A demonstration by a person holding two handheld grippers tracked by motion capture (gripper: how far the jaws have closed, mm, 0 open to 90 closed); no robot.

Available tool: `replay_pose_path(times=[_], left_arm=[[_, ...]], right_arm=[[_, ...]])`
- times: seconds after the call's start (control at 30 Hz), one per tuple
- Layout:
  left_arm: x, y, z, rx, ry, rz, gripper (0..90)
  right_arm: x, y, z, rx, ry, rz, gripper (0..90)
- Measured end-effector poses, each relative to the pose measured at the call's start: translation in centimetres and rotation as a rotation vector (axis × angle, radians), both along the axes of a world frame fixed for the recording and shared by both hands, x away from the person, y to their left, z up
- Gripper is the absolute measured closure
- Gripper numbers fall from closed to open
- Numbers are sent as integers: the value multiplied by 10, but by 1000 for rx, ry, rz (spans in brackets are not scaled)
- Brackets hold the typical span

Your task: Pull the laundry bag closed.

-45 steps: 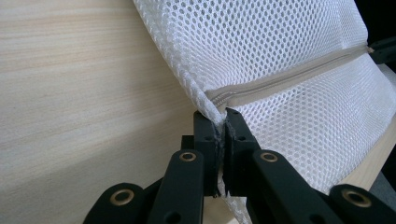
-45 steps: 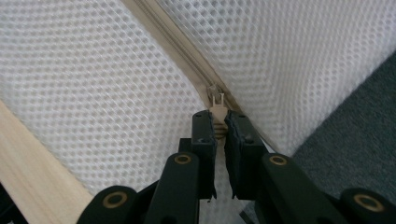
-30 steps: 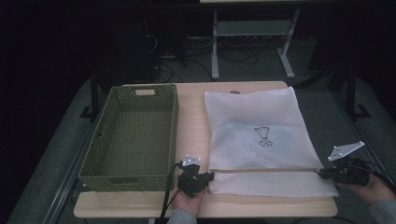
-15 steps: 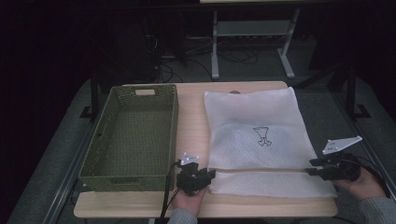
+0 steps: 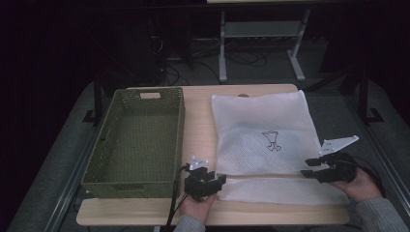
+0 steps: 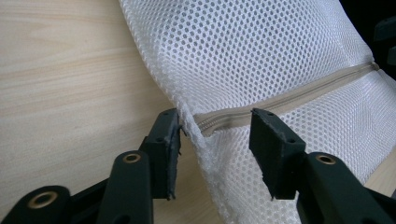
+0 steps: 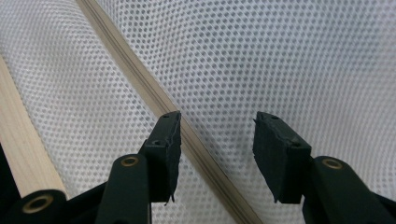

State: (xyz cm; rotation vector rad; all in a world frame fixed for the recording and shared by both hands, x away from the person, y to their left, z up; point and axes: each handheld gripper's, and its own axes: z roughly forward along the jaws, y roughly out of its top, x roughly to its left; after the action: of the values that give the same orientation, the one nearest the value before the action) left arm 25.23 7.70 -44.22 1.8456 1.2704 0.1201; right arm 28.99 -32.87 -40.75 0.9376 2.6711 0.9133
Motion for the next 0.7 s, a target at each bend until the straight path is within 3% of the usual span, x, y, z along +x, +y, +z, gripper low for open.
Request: replay_pose_path(times=[0.17,0.2,0.7], left_arm=[[-1,-1,3,14,-9,-3,518],[-2,-2,4,36,-25,8,503],[-2,7,10,3,-50,-6,492]], right_arm=[[0,6,1,1,0,12,489],[0,7,1,0,0,13,487],[3,24,3,26,-5,45,465]])
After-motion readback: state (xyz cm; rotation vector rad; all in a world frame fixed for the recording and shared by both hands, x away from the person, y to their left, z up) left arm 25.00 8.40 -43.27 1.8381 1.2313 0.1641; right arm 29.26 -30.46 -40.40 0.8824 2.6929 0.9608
